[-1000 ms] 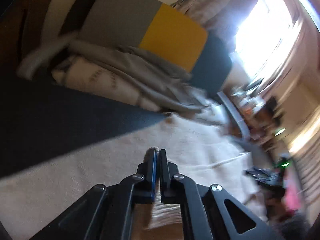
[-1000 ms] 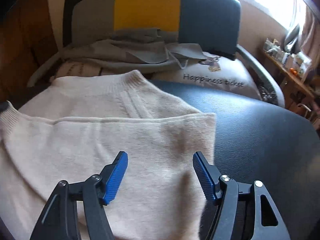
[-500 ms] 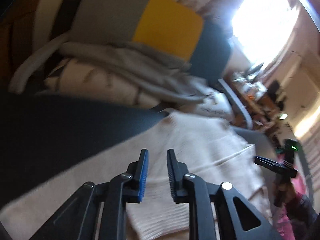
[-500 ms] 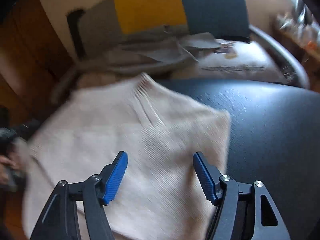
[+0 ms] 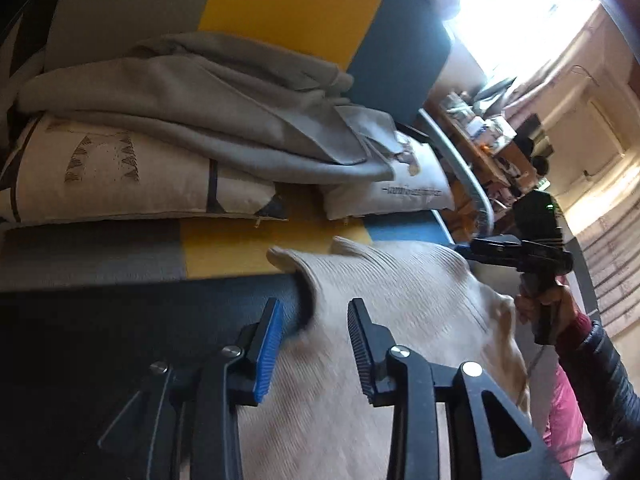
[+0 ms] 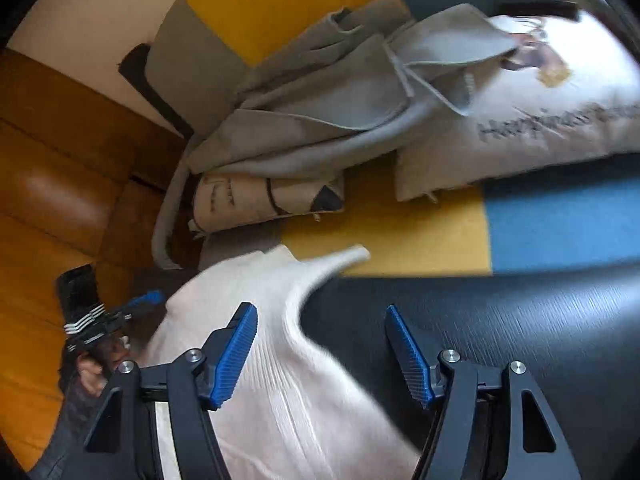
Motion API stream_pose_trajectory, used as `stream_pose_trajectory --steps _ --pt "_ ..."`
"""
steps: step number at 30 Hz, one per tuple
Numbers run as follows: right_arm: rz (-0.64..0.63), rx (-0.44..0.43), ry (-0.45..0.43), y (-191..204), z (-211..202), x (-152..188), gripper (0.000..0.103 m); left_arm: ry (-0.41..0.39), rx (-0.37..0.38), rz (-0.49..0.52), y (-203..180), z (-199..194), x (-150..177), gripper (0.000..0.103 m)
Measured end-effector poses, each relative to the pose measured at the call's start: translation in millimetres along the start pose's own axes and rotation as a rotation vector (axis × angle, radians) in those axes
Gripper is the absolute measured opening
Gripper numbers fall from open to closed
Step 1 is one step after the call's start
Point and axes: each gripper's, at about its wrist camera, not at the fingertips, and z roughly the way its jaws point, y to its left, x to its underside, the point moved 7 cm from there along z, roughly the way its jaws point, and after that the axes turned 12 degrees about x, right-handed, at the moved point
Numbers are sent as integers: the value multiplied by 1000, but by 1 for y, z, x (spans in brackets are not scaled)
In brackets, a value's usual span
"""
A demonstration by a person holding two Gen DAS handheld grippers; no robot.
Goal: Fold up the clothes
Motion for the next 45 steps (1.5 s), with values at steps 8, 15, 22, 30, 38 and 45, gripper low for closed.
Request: stream_pose_trajectory --steps 8,15,22,30,38,45 --pt "-104 -91 102 29 24 0 52 64 50 -10 5 36 -6 34" --pt "-80 -123 102 37 33 0 51 73 49 -29 4 51 -13 34" --pt "-94 -70 85 42 41 -5 37 77 -12 -44 4 61 -17 26" --pt "-204 60 -1 53 23 5 7 -22 -81 156 -38 47 0 5" --pt "-233 129 -75 69 -5 12 7 -131 -105 150 -59 13 -4 5" --pt "-337 -36 -256 108 -91 87 7 -227 -77 313 -114 -37 51 5"
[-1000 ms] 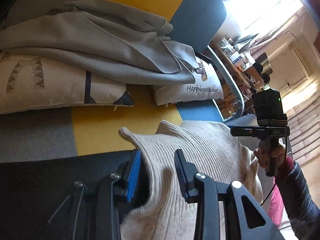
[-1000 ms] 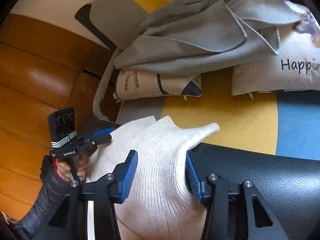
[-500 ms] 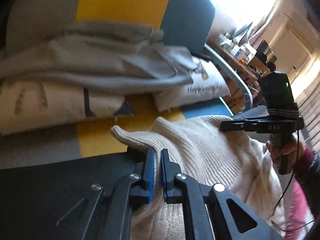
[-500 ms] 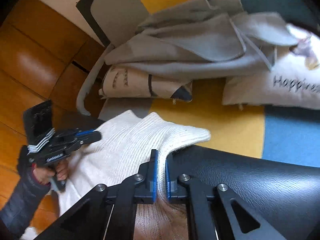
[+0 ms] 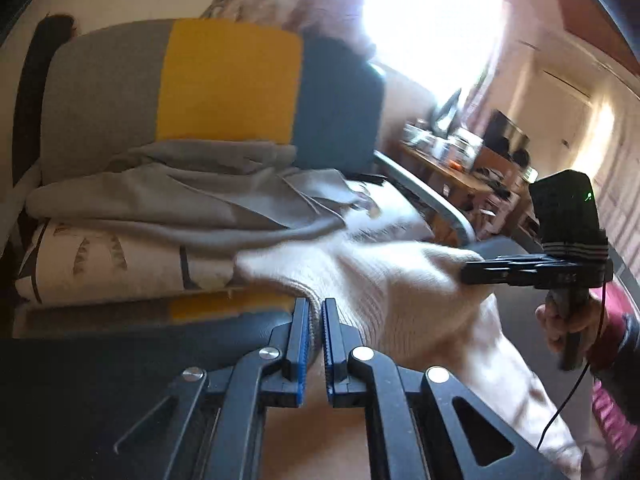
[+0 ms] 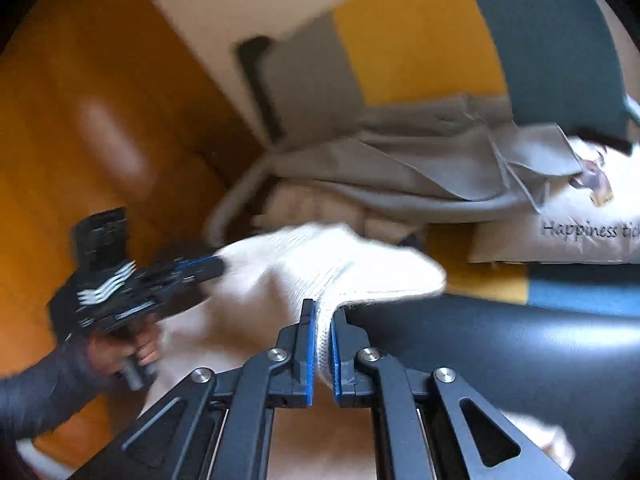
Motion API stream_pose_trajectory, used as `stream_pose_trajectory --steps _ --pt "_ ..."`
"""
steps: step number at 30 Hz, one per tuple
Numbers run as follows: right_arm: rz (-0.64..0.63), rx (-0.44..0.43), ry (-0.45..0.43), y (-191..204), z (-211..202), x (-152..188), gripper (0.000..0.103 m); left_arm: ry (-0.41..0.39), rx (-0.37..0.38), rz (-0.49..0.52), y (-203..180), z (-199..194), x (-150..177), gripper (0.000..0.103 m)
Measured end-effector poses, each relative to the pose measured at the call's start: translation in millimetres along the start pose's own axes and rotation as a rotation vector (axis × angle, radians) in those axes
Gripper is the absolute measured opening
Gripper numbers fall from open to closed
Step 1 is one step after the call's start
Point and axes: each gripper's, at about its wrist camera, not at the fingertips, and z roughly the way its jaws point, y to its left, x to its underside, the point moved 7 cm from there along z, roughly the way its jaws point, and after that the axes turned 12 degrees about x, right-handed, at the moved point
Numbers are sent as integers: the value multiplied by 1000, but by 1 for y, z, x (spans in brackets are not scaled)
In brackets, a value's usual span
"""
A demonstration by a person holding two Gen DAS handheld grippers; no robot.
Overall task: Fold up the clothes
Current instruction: 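Grasp the sweater edge with the right gripper and fold it over the body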
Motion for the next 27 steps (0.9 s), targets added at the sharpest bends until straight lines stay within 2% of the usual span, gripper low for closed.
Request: stream_pose_trajectory --steps 3,5,7,9,12,14,15,17,22,27 --pt "21 19 59 0 -13 53 10 51 -12 -2 -11 -9 42 12" --pt "68 34 108 -6 -16 89 10 78 1 -49 -11 -14 65 13" --pt "157 13 118 -15 -21 109 10 85 19 -117 -8 -21 80 13" --pt "239 -19 95 -20 -28 116 11 87 45 -183 -6 -28 90 14" --pt "320 -28 27 -26 -37 107 27 38 55 -259 4 -40 83 14" --pt "373 -40 -17 -32 -36 90 39 -12 75 -338 15 -44 69 21" --pt "400 -45 -32 -34 -33 82 47 -22 89 -380 22 -41 61 22" --pt "433 -53 -37 -40 -23 67 48 -13 101 -422 33 -29 49 23" --pt "496 -5 96 -58 20 57 49 128 163 -448 46 19 38 26" --pt "436 -27 132 -55 36 60 48 260 201 -430 44 57 45 28"
